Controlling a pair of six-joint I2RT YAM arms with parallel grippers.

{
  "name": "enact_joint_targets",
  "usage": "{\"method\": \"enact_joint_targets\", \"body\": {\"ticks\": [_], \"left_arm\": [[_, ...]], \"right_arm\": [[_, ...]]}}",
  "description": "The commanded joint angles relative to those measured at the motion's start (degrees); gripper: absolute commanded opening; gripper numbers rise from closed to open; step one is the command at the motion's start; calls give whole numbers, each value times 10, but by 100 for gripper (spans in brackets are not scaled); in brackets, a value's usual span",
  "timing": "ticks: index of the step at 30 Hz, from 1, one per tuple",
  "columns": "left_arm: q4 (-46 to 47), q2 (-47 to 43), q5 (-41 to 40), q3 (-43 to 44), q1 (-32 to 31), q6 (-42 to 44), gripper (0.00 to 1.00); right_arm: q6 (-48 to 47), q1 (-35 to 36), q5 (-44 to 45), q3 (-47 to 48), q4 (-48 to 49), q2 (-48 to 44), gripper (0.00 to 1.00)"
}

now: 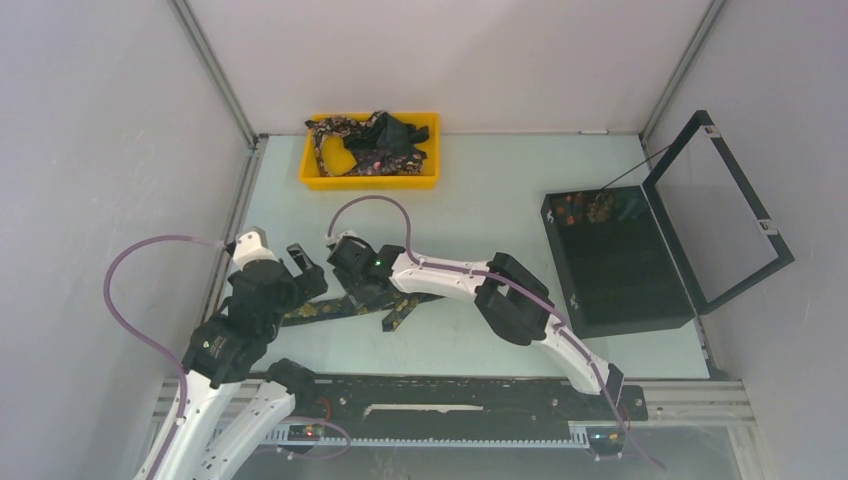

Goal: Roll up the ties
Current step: Flatten out the tie at the center of the board.

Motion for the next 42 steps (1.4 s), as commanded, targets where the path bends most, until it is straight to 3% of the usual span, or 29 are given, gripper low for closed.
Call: {"method": "enact_joint_targets", "body": {"ticks": [1, 11, 17, 22, 31, 42], "left_arm": [[17, -8, -6, -1, 3, 6, 98], [17, -9, -6, -1, 3, 5, 98], [17, -12, -10, -1, 3, 3, 98], [15, -16, -15, -1, 3, 1, 98], [15, -19, -16, -1, 3, 0, 98], [15, -15, -17, 0, 3, 2, 98]], "right_arm": [[-5, 5, 24, 9, -26, 29, 39], [-30, 2, 52, 7, -31, 25, 3], [-55, -10, 57, 2, -28, -26, 2], [-100, -46, -23, -22, -8, -103, 2], [-187, -191, -200, -95, 18, -193, 0], [-230, -380, -395, -147, 105, -183, 0]]}}
